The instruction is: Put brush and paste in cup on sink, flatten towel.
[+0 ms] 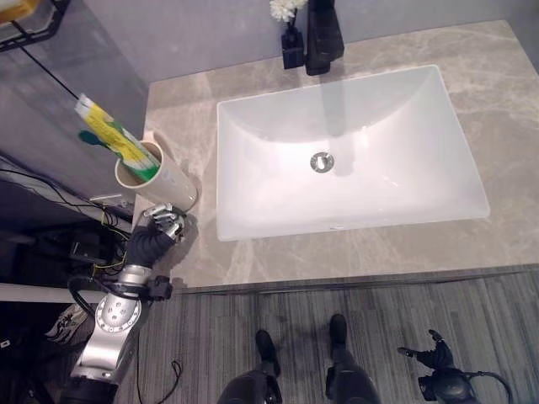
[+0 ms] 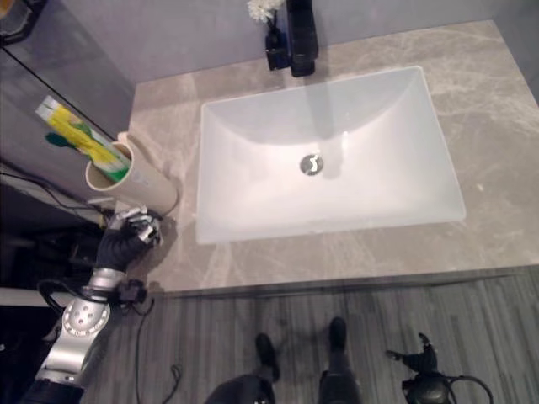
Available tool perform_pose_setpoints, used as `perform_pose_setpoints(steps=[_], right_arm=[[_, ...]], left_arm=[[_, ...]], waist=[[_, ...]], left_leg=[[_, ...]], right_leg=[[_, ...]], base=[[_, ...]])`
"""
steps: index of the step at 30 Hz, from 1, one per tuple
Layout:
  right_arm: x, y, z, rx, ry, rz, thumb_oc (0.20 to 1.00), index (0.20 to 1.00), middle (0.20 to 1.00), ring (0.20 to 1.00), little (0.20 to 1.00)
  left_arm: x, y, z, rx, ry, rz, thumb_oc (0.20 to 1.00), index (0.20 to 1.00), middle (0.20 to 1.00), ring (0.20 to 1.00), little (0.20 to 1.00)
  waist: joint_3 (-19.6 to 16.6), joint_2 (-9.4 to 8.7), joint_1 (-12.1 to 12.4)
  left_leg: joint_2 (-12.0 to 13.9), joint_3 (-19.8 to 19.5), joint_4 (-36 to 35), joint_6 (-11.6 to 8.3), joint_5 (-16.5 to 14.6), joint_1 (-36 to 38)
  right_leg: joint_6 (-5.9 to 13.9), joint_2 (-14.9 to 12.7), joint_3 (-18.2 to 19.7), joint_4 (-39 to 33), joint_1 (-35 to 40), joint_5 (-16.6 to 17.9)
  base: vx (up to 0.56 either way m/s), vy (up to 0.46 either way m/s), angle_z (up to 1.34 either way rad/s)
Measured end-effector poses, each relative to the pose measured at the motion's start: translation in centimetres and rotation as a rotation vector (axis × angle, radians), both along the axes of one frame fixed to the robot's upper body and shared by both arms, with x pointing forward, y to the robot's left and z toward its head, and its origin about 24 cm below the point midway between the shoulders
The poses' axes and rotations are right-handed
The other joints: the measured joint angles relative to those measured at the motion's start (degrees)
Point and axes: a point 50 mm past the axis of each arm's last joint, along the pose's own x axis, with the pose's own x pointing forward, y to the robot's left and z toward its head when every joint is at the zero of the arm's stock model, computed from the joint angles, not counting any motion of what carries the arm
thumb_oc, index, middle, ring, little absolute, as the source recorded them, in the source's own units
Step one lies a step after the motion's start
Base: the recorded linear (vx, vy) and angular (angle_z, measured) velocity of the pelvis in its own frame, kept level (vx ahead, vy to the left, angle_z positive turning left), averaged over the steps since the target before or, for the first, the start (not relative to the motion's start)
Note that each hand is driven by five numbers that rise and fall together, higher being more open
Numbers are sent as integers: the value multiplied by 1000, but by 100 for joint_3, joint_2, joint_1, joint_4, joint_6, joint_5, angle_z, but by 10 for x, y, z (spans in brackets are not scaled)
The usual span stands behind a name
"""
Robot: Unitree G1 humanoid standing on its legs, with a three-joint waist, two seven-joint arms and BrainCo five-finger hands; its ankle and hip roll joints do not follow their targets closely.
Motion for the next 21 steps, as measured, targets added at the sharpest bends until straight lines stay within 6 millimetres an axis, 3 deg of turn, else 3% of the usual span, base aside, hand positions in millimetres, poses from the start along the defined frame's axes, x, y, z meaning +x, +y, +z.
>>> perform_pose_setpoints(steps=[11,21], right_arm=[[-3,32,-17,98,34,39,1000,1000,1000,1000,1000],[-6,31,-19,102,57,18,1000,1000,1000,1000,1000]], left_arm=[[33,7,26,102,-118,159,200,200,200,200,200],[46,13,41,152,-155,203,200,200,200,200,200]], waist=[[163,-202,-176],[237,-346,-294]], left_leg=[[40,55,0,-20,13,13],[48,113,0,-21,12,55]], right_leg=[[-33,47,60,0,-20,26],[-68,61,94,1,-10,65]], base=[[2,-4,-2],[5,-1,-2]])
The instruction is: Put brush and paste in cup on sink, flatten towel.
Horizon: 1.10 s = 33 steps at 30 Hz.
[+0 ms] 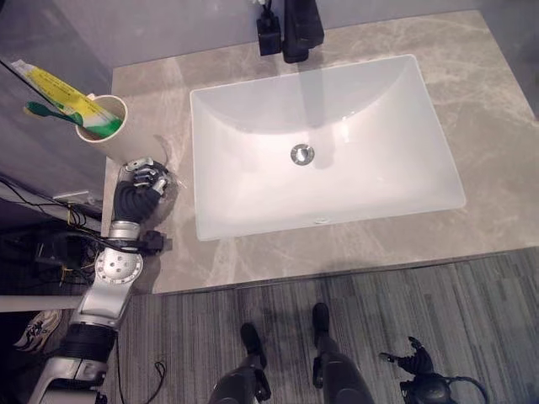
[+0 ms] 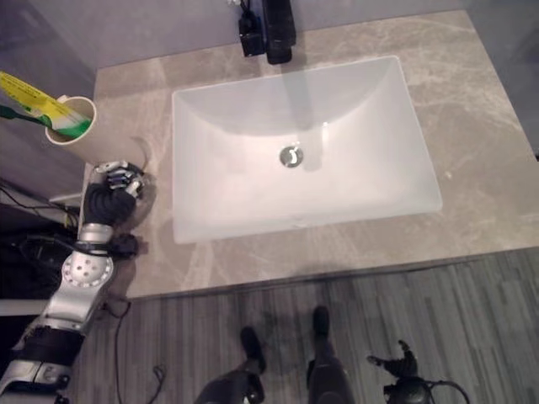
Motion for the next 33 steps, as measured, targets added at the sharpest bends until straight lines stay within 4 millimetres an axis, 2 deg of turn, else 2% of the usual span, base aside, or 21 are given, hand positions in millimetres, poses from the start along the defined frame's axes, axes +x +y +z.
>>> perform_pose_setpoints(steps=[12,21,25,29,33], right_arm=[[0,0,-1,23,14,-13,1000,1000,1000,1000,1000],[-1,7,-4,37,21,-3,1000,1000,1000,1000,1000],[-1,6,-4,36,22,-4,1000,1000,1000,1000,1000],[-2,6,-4,34,25,-7,1000,1000,1000,1000,1000],[-12,3,-8,27,66,-24,1000,1000,1000,1000,1000]], left_arm=[[-21,14,-14,-3,43,5,200,200,200,200,200],[-29,26,-21,7,76,47,200,200,200,200,200],[-26,28,-17,10,72,60,200,200,200,200,200],[-16,35,-7,30,53,89,200,200,200,200,200],[-8,44,5,49,29,131,200,200,200,200,200]], waist=[[-25,-60,13],[-163,-107,29],[-391,-99,75],[-395,-99,63],[-396,-97,22]], left_leg=[[15,15,-1,-1,-1,93],[63,18,-2,-19,-6,104],[73,21,1,-34,16,-63],[81,27,0,-45,29,-61],[86,48,0,-53,34,-61]], right_leg=[[-7,12,3,0,91,6],[-46,65,11,-1,97,-15],[-75,80,5,47,-75,34],[-83,88,11,40,-78,42],[-57,94,31,-1,-92,13]], base=[[5,1,0],[0,0,0],[0,0,0],[0,0,0],[0,0,0]])
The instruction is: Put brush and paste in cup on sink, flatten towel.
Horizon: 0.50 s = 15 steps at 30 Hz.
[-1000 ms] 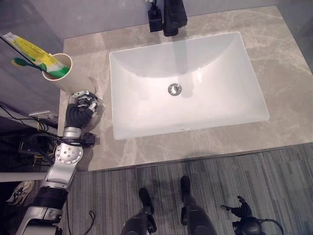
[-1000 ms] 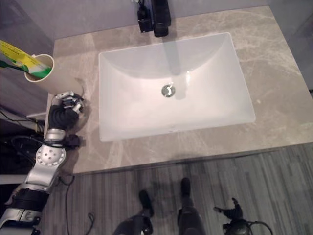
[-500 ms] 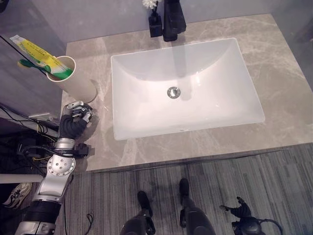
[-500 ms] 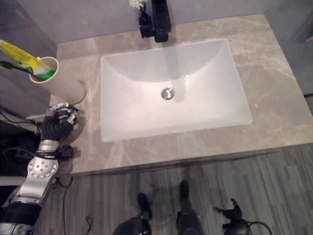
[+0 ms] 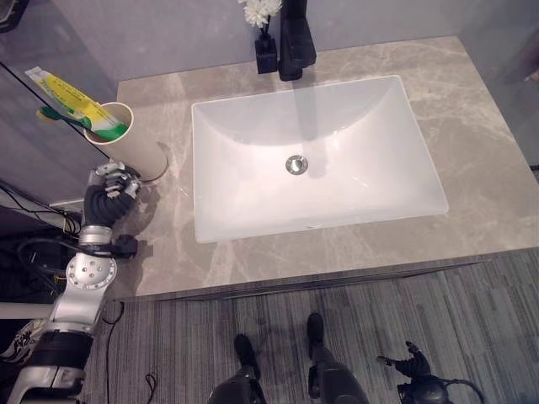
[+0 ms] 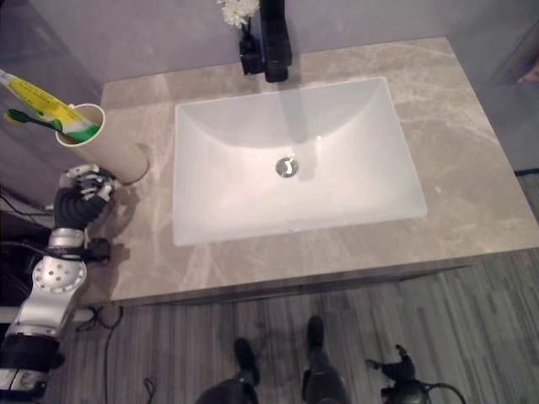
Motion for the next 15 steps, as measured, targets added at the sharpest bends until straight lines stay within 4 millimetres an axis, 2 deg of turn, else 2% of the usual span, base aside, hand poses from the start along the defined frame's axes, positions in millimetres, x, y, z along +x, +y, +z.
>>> perform_pose_setpoints(steps=[11,15], right_arm=[[0,1,0,2,-4,5,1000,1000,1000,1000,1000],[7,7,1,8,-23,51,1000,1000,1000,1000,1000]], left_arm=[[28,3,6,17,25,59,200,200,200,200,200],[38,7,19,62,18,88,200,200,200,200,200]], waist=[[-2,-14,2],[21,-55,-60]], left_leg=[[10,114,1,-5,5,-115],[54,161,0,-19,12,-114]], right_leg=[[-53,30,107,46,-173,81],[-58,73,143,47,-200,87]], base=[[2,-3,-3],[-1,1,-7]])
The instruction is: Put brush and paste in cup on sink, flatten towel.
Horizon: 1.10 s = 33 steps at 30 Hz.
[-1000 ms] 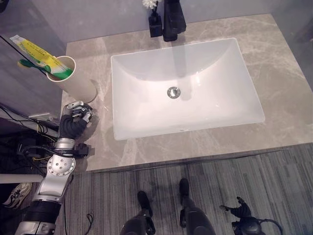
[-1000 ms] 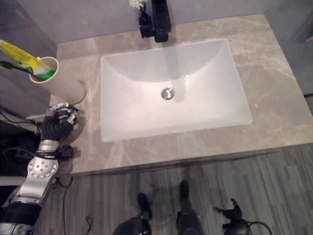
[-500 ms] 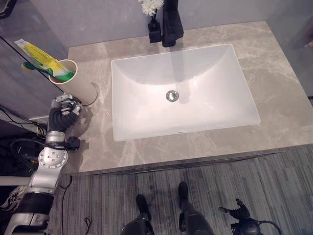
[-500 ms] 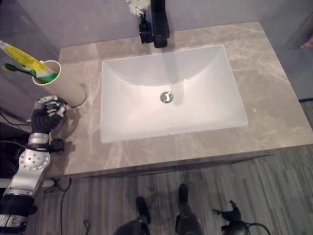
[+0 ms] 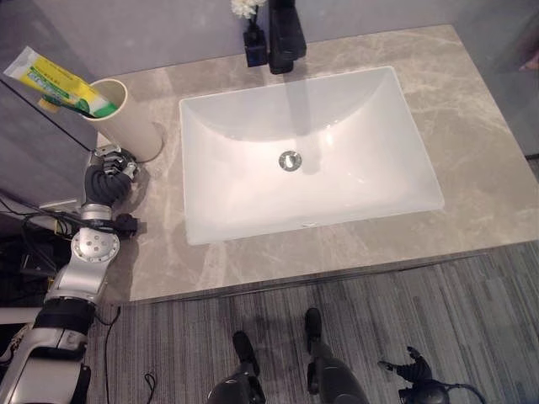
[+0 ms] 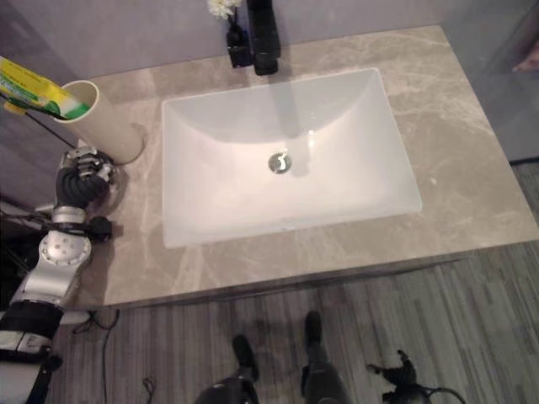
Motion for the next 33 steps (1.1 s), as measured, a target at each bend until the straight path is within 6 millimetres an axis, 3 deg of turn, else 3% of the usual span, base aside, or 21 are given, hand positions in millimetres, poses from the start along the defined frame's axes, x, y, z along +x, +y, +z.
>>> perform_pose_setpoints(steps=[9,15,26,33], right_arm=[[9,1,4,0,-32,7,1000,1000,1000,1000,1000],[9,0,4,-6,-39,-7,1000,1000,1000,1000,1000],[8,-2,4,-3,-41,-41,1000,1000,1000,1000,1000],[11,-1,5,4,-58,-44,1000,1000,1000,1000,1000]], left_arm=[[20,5,33,91,-12,47,200,200,200,200,200],[28,9,52,113,-26,98,200,200,200,200,200],[13,18,47,172,-24,101,200,200,200,200,200],[16,41,48,139,19,212,200,200,200,200,200]], waist=[[83,-111,-115],[245,-87,-139],[317,-47,-140],[315,-45,-165]], left_leg=[[20,129,-3,-32,15,-109],[20,132,-6,-33,15,-110],[21,151,-7,-43,8,-92],[21,150,-8,-43,8,-91]], right_leg=[[-16,32,111,-47,-183,-3],[-22,33,115,-46,-186,6],[-19,40,138,-46,-182,3],[-15,40,137,-47,-182,0]], base=[[2,-2,-6],[2,0,-1],[10,5,0],[0,0,0]])
